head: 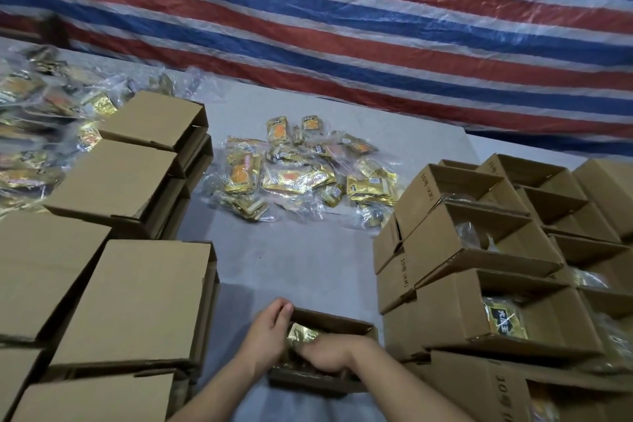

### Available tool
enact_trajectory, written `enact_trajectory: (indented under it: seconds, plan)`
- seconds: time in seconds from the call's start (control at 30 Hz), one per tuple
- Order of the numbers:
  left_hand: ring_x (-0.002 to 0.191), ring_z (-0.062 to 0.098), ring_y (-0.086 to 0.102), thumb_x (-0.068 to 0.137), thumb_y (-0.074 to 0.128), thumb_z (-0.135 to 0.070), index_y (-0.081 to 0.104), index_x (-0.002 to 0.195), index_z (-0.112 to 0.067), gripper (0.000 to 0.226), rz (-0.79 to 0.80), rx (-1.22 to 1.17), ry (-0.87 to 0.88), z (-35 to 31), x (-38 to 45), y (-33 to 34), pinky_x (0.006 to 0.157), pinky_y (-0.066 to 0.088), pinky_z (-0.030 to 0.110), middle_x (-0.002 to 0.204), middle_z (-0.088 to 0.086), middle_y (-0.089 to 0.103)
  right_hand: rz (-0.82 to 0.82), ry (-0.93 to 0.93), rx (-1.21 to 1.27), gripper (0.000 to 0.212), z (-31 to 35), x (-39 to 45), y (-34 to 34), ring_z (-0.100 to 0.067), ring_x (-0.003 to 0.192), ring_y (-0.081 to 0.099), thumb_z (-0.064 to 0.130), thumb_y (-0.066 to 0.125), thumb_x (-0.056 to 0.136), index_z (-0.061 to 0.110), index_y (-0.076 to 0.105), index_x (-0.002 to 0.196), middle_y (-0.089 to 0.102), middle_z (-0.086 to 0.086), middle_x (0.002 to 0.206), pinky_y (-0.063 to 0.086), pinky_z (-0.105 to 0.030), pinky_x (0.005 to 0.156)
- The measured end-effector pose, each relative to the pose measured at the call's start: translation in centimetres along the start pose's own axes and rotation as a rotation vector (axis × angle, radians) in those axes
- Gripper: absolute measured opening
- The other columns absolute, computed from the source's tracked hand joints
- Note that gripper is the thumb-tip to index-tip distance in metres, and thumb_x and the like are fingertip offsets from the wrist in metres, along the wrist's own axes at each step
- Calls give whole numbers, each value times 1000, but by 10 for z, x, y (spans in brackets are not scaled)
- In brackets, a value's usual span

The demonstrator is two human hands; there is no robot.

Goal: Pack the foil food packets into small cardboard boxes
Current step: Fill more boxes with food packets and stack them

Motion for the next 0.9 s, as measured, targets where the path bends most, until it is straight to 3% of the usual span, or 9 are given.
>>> enact_trajectory:
  seconds: [0.07,0.23,0.37,0.47,0.57,0.6,0.7,0.83,0.9]
  plan:
    - [75,21,59,102,47,-26,56,79,-15,27,4,5,12,-1,0,-1,77,48,40,76,11,61,-45,-23,-28,57,0,-5,-5,-23,84,59,62,26,100,18,61,108,61,-11,109,46,-30,77]
    - [75,15,60,102,46,-28,58,79,-22,26,13,18,-10,-2,-2,-3,72,47,29,76,6,63,-173,-57,-5,64,-7,-14,-6,-28,135,47,51,24,104,7,57,136,51,-17,145,34,-32,109]
    - [75,8,60,102,47,-27,60,82,-23,24,-2,36,-23,-8,-6,-5,68,44,17,77,5,64,-111,-35,48,53,-4,-15,8,-23,138,44,42,26,105,12,57,136,54,-9,143,31,-33,110]
    - [77,13,60,100,51,-19,62,84,-16,20,-49,34,-28,-13,-6,-7,67,41,8,81,6,66,-448,-38,68,26,-9,-28,-7,-22,106,64,36,46,93,18,61,83,64,2,90,46,-30,88]
    - [87,21,59,99,52,-13,64,90,-6,16,-66,-15,-42,-18,-3,-8,67,39,8,89,13,65,-963,-124,-126,20,-26,-55,-33,-18,98,62,34,47,86,26,62,96,60,5,104,49,-27,85]
    - [89,21,59,99,52,-12,64,91,-4,16,-71,-14,-42,-21,-3,-7,67,39,8,90,14,65,-989,-147,-107,28,-33,-59,-36,-17,108,57,33,47,87,26,60,111,54,5,116,46,-29,92]
    - [89,21,57,98,53,-8,64,93,-1,14,-113,-20,-50,-22,-6,-6,65,38,-1,91,16,62,-831,-33,47,49,-58,-51,-37,-22,128,44,32,47,94,26,35,141,37,2,140,37,-35,106]
    - [95,12,65,95,58,-6,67,93,-7,10,-136,-8,-57,-24,-8,-4,69,39,9,100,18,64,-632,82,260,21,-78,-31,-27,-26,128,49,32,39,99,29,39,119,54,-10,123,38,-30,105]
    - [110,17,62,94,60,-3,67,106,0,15,-123,159,-19,-24,-12,-1,78,40,11,113,20,65,-524,135,257,16,-81,-21,-27,-27,136,41,30,34,103,27,35,118,49,-17,137,33,-31,109]
Point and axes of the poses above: each hand's wrist, its own x-axis towards the middle knuckle, its own y-axis out of the palm, z = x × y, the point moved 5 cm from there along x, towards the middle knuckle
